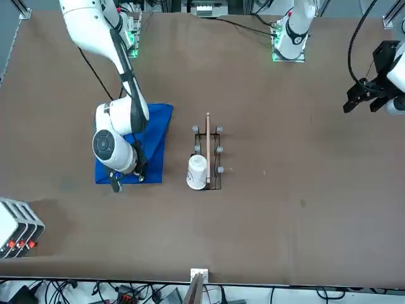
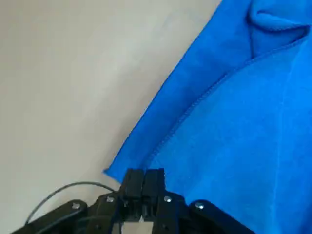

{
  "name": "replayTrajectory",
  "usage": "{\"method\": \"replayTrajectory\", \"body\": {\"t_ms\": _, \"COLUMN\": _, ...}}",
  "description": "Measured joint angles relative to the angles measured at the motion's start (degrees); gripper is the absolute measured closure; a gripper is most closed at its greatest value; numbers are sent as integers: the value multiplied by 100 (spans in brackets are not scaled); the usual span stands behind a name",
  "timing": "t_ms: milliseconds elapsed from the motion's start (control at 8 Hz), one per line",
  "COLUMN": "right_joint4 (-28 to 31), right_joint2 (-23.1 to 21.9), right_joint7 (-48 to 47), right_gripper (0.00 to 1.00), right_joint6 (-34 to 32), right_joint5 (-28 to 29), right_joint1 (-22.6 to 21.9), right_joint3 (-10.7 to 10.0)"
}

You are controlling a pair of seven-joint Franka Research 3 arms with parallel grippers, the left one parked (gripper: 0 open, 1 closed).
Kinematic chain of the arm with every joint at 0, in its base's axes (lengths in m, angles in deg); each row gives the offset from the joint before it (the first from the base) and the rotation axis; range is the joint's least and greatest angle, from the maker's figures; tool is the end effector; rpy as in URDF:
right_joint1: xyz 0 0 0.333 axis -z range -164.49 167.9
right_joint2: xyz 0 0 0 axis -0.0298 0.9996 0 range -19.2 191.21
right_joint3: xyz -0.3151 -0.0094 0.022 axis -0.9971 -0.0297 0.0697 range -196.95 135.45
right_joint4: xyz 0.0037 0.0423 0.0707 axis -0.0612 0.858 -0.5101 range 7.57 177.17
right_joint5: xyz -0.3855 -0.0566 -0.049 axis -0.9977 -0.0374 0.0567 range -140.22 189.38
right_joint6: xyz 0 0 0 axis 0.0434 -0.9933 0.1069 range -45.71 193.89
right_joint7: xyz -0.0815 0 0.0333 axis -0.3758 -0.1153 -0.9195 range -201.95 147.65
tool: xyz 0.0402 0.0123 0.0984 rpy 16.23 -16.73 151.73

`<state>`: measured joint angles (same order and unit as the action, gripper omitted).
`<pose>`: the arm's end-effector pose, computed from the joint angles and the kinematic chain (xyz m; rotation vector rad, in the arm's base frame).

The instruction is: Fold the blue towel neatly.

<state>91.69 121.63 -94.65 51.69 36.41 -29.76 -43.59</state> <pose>0.6445 0.2485 0.2757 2.8025 -1.4082 -0.0983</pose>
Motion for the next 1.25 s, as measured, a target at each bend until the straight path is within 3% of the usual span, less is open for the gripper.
{"method": "replayTrajectory", "body": {"t_ms": 500, "right_joint4": -126, "right_joint2": 174, "right_joint7": 377, "right_gripper": 98, "right_joint6": 28, "right_joint5": -79, "right_joint1": -447, "right_joint3": 10}}
{"method": "replayTrajectory", "body": {"t_ms": 1250, "right_joint4": -943, "right_joint2": 655, "right_joint7": 471, "right_gripper": 98, "right_joint6": 33, "right_joint5": -80, "right_joint1": -538, "right_joint3": 8}}
